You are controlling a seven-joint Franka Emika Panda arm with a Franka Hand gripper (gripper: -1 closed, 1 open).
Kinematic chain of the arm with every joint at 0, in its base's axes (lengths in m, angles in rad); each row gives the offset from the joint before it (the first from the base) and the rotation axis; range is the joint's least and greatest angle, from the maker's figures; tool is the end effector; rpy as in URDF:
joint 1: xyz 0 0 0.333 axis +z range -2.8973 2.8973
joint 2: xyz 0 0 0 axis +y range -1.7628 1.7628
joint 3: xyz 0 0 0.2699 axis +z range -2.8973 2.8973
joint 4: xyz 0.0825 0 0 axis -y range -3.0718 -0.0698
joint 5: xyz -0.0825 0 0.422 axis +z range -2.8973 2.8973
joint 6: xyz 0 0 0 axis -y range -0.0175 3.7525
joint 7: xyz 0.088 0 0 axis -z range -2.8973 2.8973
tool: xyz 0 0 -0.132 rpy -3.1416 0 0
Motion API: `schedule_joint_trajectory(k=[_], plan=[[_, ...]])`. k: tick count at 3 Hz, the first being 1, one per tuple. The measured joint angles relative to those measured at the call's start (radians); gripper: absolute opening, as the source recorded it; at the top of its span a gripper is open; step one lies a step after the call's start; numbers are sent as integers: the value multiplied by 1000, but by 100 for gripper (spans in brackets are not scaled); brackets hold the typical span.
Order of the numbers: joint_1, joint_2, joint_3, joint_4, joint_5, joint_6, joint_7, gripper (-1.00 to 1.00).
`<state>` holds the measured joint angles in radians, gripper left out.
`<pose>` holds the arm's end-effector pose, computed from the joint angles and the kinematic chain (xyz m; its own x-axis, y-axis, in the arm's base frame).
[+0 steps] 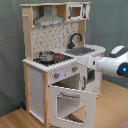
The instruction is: Play with the kitchen
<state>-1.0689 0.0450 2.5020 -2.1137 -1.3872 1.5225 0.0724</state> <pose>0.2086 0.5173 0.4081 0.1718 0.8861 -0.4305 0.2572 0.3815 0.8879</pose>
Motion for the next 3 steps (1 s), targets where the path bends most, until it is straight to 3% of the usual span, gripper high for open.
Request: schedule_joint_trajectory(k=[2, 3], plan=[[-19, 0, 0, -119, -174, -16, 44, 100], [-25, 0, -1, -134, -253, -16, 106, 100]])
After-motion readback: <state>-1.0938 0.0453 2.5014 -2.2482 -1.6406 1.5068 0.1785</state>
